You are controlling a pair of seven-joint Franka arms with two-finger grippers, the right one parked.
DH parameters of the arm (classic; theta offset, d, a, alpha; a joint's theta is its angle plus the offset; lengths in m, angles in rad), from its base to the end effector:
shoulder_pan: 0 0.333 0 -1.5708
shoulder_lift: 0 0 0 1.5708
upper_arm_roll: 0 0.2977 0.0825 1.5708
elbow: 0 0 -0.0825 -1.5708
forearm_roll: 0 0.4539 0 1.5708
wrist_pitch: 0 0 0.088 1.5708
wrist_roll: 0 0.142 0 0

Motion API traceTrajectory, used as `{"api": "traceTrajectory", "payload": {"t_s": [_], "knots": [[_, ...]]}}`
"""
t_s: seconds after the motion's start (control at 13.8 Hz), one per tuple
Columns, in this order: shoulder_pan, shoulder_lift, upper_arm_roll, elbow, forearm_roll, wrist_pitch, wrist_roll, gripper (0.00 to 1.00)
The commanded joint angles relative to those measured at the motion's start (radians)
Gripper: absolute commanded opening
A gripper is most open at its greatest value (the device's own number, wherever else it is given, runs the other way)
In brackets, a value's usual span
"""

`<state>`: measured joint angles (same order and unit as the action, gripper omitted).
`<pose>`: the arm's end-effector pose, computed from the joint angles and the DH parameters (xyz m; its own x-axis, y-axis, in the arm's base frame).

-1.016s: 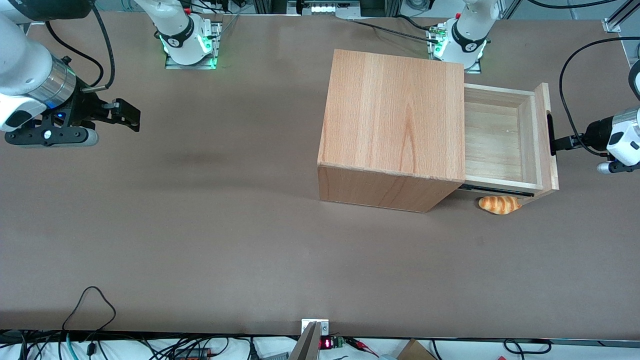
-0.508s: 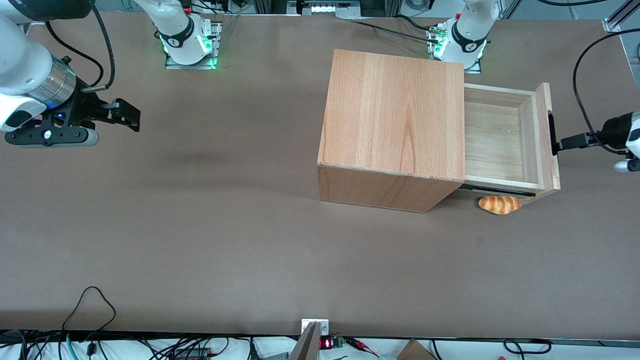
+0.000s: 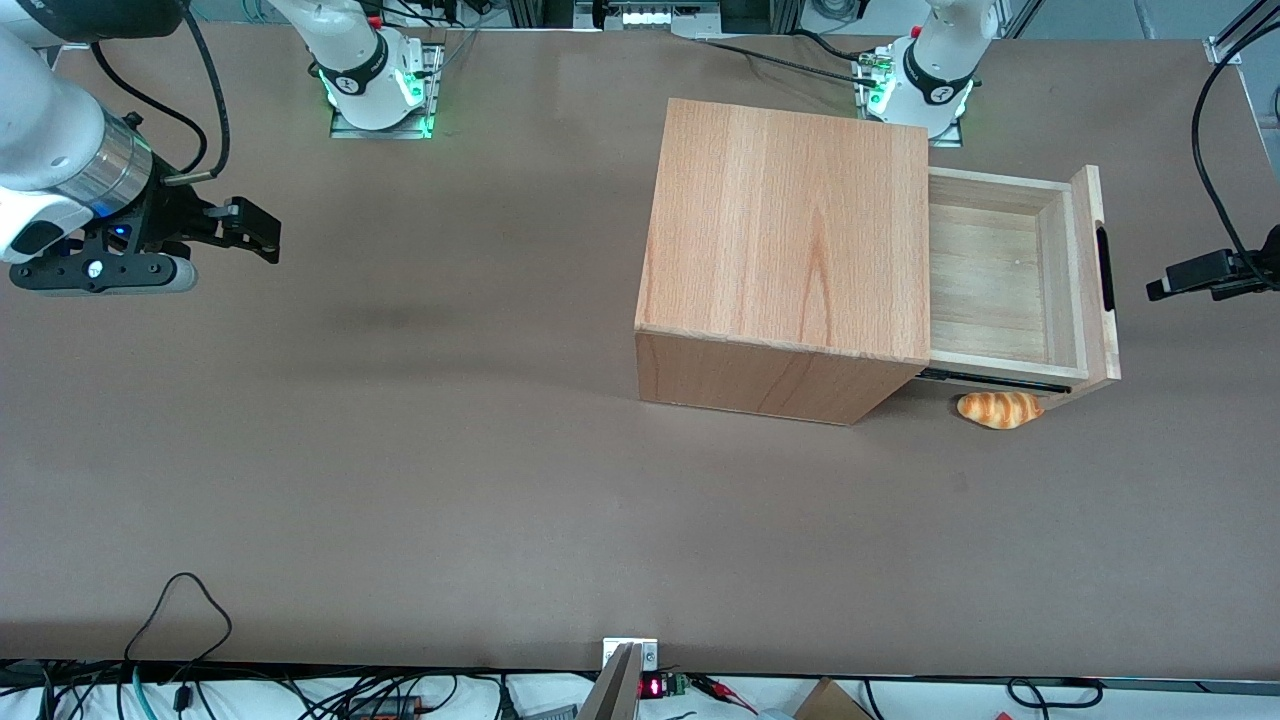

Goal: Open top drawer with left arm

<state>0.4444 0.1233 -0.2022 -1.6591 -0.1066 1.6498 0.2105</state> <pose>0.6315 0.1453 0.4539 0.9942 0.0389 -0.1006 0.0541 -0.9867 0.1530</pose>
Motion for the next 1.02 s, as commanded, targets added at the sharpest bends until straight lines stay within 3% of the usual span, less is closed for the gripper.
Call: {"api": "traceTrajectory", "payload": {"t_s": [0.0,0.29,0.58,0.73,0.94], "knots": [[-0.010,-0.017,-0.071,0.038,0.065,-0.030,-0.060,1.00],[-0.012,-0.051,-0.140,0.058,0.111,-0.047,-0.095,1.00],[-0.019,-0.062,-0.135,0.104,0.111,-0.057,-0.095,1.00],[-0.094,-0.070,-0.079,0.105,0.123,-0.059,-0.105,1.00],[-0.307,-0.099,0.126,0.104,0.125,-0.064,-0.143,1.00]]}}
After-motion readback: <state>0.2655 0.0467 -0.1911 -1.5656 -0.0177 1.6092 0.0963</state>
